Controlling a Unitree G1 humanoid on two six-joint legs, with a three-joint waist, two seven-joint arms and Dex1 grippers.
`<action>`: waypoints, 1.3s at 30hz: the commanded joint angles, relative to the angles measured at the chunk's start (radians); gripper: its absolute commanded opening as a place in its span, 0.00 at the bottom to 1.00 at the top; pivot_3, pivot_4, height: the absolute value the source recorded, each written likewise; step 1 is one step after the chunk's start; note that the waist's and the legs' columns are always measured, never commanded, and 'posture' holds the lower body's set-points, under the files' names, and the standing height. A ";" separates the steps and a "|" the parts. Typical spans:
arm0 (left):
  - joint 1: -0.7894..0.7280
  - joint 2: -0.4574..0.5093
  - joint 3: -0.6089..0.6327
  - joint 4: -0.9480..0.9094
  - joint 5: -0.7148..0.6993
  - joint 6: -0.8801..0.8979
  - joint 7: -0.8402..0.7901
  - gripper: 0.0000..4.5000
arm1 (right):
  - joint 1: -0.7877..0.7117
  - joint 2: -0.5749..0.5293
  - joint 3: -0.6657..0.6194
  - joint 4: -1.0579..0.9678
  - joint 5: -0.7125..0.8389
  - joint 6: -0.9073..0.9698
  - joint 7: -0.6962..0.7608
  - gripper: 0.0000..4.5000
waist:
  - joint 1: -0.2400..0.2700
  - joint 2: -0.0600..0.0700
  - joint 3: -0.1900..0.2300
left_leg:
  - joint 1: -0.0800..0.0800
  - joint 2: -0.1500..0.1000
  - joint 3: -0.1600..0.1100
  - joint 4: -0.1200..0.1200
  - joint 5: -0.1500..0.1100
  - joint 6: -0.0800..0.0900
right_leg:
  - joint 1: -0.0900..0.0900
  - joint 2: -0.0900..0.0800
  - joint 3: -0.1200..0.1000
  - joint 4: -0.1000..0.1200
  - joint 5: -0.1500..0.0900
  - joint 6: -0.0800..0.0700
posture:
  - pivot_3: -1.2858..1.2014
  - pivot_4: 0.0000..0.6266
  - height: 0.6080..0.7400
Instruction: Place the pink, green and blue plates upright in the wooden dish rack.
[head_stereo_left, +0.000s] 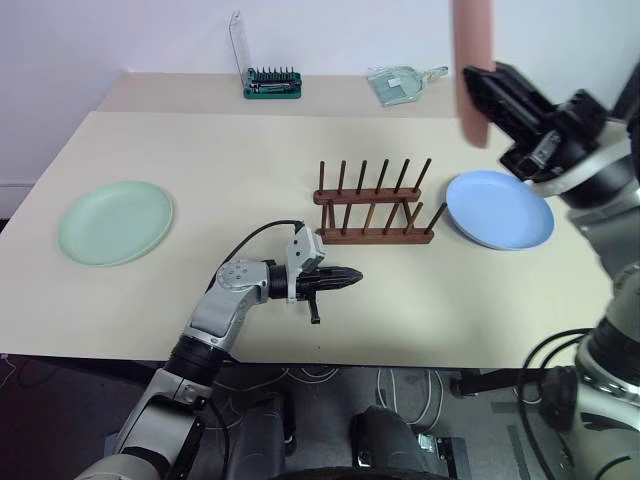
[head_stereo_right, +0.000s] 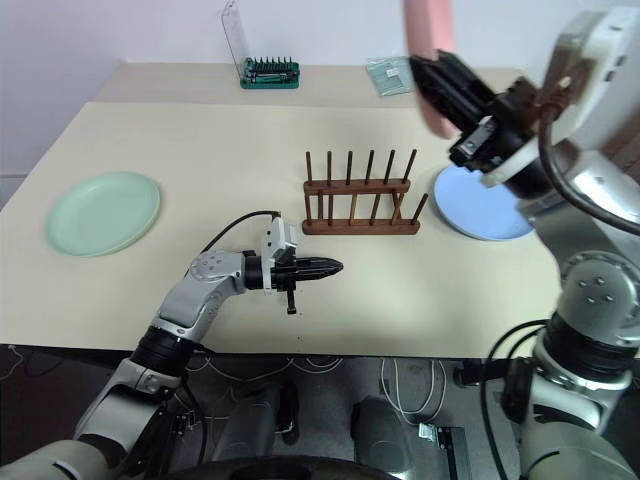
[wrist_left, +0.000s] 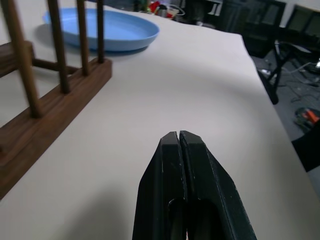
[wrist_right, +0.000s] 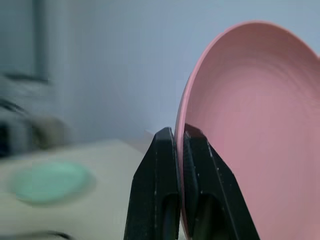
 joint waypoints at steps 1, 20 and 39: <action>0.018 0.003 0.023 -0.052 -0.019 0.000 0.016 0.00 | 0.004 0.032 0.000 0.057 0.092 0.003 0.006 0.01 | 0.000 0.000 0.000 | 0.000 -0.001 0.000 0.000 0.000 0.001 | 0.000 -0.001 0.000 0.000 0.000 0.000 | 0.52 0.24 0.94; 0.040 0.020 0.039 -0.054 -0.031 0.002 0.031 0.00 | 0.028 0.007 -0.061 0.395 0.156 0.006 0.058 0.01 | -0.004 0.001 0.000 | 0.000 -0.001 0.001 0.000 -0.001 0.001 | 0.000 -0.001 0.000 0.001 0.000 0.000 | 0.52 0.24 0.94; 0.046 0.023 0.035 -0.101 -0.042 0.032 0.041 0.00 | 0.083 0.021 -0.076 0.450 0.098 -0.041 -0.018 0.51 | -0.004 0.001 0.000 | 0.000 -0.001 0.001 0.000 -0.001 0.001 | -0.001 -0.001 0.000 0.001 0.000 0.000 | 0.52 0.24 0.94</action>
